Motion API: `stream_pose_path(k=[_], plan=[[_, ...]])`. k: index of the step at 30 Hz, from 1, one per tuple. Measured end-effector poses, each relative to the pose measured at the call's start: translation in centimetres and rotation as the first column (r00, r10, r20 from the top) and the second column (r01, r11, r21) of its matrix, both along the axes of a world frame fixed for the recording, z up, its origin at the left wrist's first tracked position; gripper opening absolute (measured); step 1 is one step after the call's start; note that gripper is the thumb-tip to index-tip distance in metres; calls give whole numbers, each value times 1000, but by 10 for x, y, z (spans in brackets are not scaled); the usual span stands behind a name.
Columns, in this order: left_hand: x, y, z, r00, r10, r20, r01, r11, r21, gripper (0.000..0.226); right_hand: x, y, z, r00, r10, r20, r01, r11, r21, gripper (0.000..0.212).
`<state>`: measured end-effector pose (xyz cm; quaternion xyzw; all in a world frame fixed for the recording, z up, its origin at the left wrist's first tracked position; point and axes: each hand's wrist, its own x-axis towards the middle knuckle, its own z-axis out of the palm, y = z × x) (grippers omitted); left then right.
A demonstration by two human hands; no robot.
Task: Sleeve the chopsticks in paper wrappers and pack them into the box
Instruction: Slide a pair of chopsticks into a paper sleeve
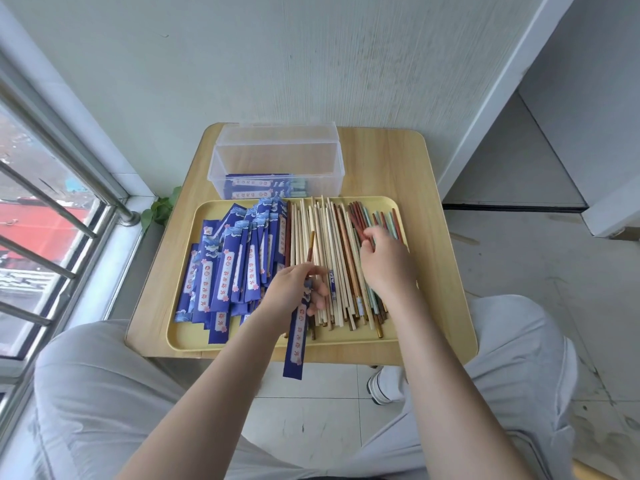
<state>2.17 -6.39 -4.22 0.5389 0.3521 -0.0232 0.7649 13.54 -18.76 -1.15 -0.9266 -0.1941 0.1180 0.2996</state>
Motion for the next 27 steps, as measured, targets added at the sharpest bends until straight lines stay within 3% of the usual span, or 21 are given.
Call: stream_pose_path(k=[2, 5, 8, 10, 12, 15, 18, 21, 27], plan=[[-2, 3, 3, 1000, 17, 26, -16, 1000, -20, 33, 5, -3, 11, 1000, 9, -4, -8, 989, 149, 18], [-4, 9, 7, 997, 45, 67, -43, 998, -38, 24, 8, -4, 30, 989, 5, -146, 56, 911, 409, 20], [-7, 14, 10, 995, 46, 94, -39, 997, -72, 22, 7, -5, 43, 927, 162, -337, 108, 748, 655, 31], [-8, 15, 10, 993, 37, 108, -28, 996, -79, 23, 8, -6, 47, 873, 304, -382, 132, 607, 784, 38], [-10, 15, 11, 992, 29, 122, -19, 996, -90, 24, 8, -6, 47, 860, 361, -361, 140, 513, 847, 35], [-11, 15, 10, 991, 17, 131, -4, 995, -97, 24, 7, -5, 51, 929, 218, -298, 165, 478, 863, 17], [-12, 14, 10, 994, 12, 109, -2, 996, -87, 23, 9, -9, 57, 949, 103, -298, 237, 390, 890, 19], [-14, 15, 12, 993, -33, 112, 44, 994, -103, 21, 14, -13, 55, 943, 15, -333, 298, 406, 864, 26], [-14, 15, 20, 976, -183, 115, 198, 970, -141, 23, 15, -12, 37, 924, -57, -378, 338, 585, 737, 28]])
